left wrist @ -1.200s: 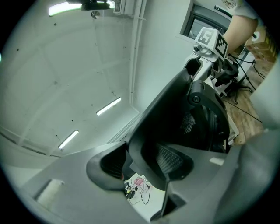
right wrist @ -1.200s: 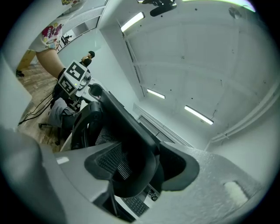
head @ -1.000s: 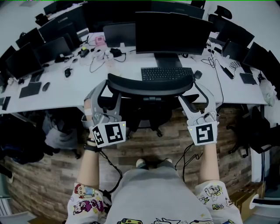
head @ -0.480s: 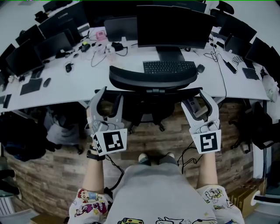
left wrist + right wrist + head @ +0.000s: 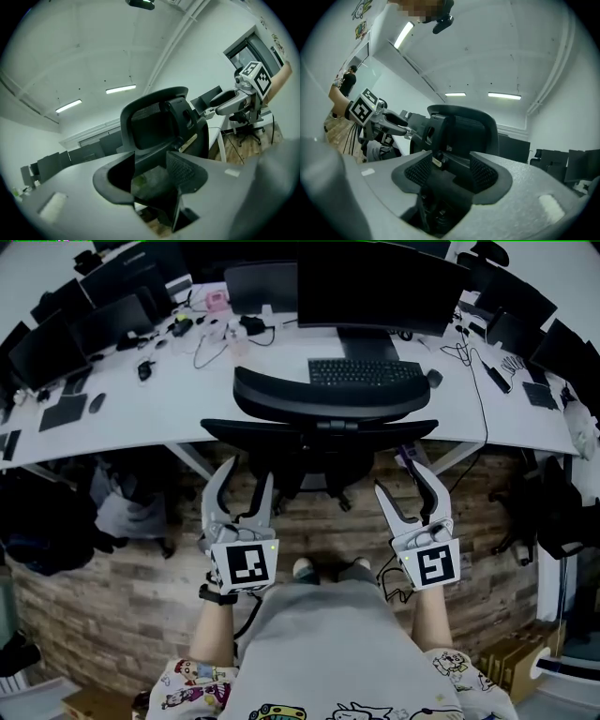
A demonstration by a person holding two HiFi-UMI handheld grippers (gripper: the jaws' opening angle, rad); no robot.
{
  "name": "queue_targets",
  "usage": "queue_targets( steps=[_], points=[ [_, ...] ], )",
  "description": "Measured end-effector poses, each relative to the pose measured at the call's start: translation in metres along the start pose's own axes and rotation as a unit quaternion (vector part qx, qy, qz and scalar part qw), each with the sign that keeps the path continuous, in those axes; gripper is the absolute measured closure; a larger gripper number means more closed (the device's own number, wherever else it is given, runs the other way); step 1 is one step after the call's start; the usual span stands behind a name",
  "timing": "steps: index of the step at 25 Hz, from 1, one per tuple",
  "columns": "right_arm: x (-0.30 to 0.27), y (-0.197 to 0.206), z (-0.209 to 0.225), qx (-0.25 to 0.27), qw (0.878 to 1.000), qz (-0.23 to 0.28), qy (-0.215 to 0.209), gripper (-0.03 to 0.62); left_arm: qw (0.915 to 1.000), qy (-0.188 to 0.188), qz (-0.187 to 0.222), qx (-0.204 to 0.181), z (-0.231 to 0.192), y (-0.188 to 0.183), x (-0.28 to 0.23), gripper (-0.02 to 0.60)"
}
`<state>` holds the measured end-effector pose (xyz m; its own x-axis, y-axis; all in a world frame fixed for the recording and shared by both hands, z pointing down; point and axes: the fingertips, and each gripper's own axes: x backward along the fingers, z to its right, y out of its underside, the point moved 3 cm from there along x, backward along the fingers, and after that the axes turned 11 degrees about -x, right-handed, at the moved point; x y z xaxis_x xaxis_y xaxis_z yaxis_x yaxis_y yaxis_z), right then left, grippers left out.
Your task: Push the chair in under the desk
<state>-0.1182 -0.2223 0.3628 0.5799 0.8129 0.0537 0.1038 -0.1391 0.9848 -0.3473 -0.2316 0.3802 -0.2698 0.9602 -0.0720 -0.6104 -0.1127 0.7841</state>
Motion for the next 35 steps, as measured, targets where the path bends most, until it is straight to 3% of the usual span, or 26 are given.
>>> queue_targets(
  steps=[5,12,15,27,35],
  points=[
    [0.014,0.039,-0.012,-0.045,0.997,-0.06,-0.004,0.37,0.9989,0.015,-0.024,0.036,0.023,0.018,0.01,0.383],
    [0.021,0.066,-0.032,-0.115,0.99,-0.081,-0.022,0.417,0.9962,0.055,-0.043,0.052,0.058,0.029,0.019,0.39],
    [0.024,0.074,-0.038,-0.135,0.986,-0.089,-0.025,0.472,0.994,0.069,-0.051,0.068,0.07,0.033,0.022,0.405],
    [0.04,0.092,-0.045,-0.161,0.979,-0.119,-0.025,0.588,0.9879,0.095,-0.077,0.096,0.093,0.051,0.038,0.492],
    [0.045,0.112,-0.047,-0.182,0.971,-0.153,-0.025,0.592,0.9845,0.104,-0.102,0.097,0.101,0.067,0.043,0.559]
  ],
)
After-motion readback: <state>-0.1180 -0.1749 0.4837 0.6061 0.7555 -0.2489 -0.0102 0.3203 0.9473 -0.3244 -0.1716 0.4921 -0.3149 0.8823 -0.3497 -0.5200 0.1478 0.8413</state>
